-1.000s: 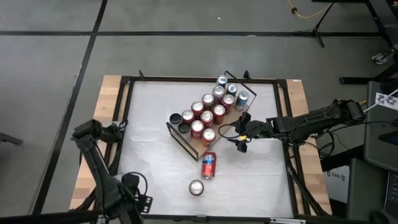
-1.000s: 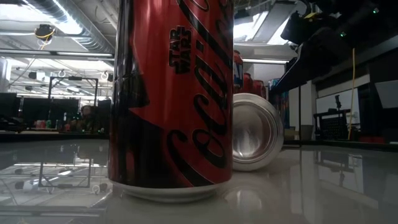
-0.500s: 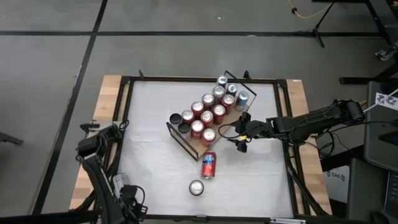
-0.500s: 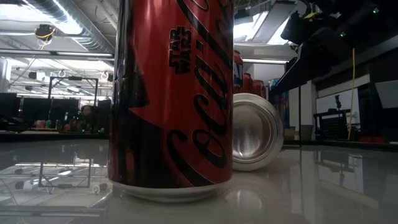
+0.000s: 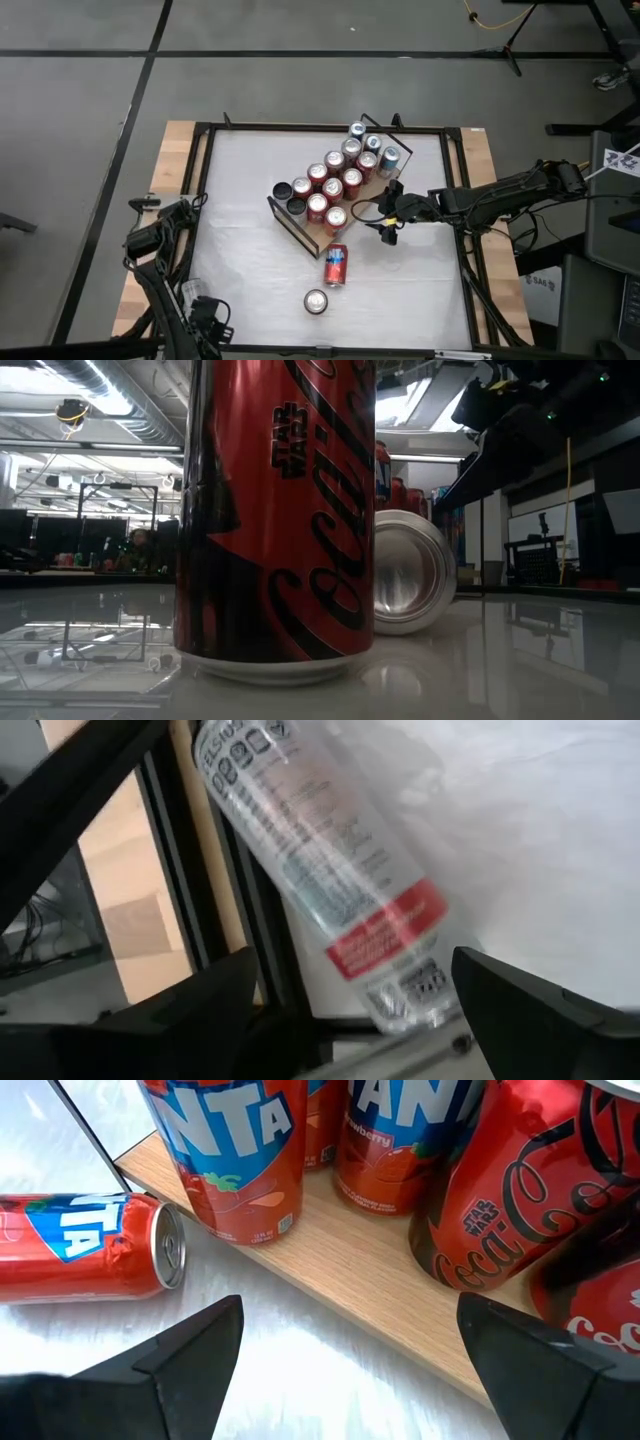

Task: Place canned beverage on shelf
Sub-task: Put the white pink soda can on the shelf aligned with the other white pink soda cans

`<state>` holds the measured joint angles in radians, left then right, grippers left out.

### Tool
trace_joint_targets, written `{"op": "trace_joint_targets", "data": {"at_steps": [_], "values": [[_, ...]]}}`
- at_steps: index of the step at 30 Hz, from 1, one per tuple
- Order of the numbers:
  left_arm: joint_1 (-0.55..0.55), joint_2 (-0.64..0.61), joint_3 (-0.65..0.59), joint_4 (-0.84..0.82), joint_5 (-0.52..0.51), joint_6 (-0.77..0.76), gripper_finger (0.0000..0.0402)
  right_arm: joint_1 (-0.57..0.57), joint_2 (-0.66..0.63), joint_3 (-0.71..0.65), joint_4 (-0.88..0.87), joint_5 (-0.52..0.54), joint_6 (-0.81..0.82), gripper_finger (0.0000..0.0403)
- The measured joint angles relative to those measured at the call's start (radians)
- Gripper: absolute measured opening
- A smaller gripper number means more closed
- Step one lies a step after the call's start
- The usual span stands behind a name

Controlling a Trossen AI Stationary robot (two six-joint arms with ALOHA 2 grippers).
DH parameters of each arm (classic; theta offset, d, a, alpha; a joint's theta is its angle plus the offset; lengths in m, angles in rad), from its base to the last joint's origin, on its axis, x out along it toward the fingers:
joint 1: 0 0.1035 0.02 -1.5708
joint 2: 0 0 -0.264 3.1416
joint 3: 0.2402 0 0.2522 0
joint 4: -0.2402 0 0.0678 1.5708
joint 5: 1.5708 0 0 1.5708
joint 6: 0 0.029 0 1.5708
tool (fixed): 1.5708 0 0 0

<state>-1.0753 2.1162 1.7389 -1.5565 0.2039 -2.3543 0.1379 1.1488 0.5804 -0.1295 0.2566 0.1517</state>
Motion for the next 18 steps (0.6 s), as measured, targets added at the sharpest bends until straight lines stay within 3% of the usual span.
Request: {"op": "trace_joint_targets", "data": {"at_steps": [18], "values": [[0.019, -0.002, -0.157, 0.182, -0.090, -0.011, 0.0328, 0.000, 0.000, 0.000, 0.000, 0.000, 0.000, 0.0358]]}}
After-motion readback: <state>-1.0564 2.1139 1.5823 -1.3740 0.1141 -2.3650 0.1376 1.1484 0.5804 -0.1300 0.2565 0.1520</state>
